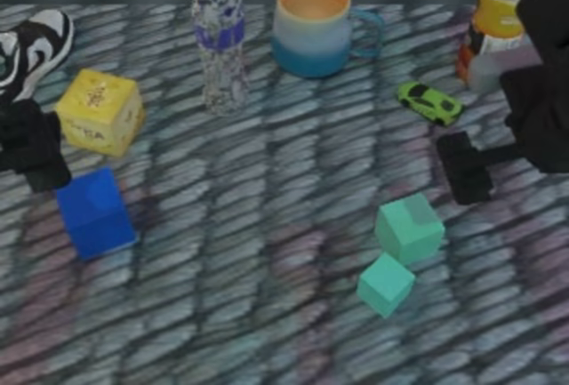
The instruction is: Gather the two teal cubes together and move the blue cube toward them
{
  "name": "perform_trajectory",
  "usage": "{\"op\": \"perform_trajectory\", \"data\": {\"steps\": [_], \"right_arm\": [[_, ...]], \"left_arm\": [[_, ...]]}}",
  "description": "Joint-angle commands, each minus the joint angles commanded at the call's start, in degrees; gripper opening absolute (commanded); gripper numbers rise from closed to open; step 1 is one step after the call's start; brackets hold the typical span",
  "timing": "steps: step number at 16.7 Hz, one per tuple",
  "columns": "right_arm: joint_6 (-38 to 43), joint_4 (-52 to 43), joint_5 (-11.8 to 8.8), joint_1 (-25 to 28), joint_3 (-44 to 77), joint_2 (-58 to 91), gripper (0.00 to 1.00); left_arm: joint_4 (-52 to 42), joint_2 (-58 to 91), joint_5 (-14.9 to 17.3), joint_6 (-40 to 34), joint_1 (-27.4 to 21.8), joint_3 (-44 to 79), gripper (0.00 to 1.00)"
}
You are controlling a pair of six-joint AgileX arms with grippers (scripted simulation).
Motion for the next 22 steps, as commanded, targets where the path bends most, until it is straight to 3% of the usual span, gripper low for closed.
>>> {"op": "perform_trajectory", "data": {"steps": [5,9,18,22], "right_arm": [[1.3,-10.3,-0.1,5.2,15.7,19.2,1.00],[2.0,-14.8,0.0,7.6,24.0,28.6,1.00],[2.2,-15.9,0.0,8.3,26.7,31.7,1.00],[2.2,-10.2,0.0,8.4,23.4,34.0,1.00]], "left_arm": [[14.5,-23.4,0.8,12.8,8.2,-22.6,1.00],[22.8,-35.7,1.5,20.0,12.2,-33.4,1.00],[25.4,-39.4,1.7,22.3,13.3,-36.5,1.00],[25.4,-39.4,1.7,22.3,13.3,-36.5,1.00]]}}
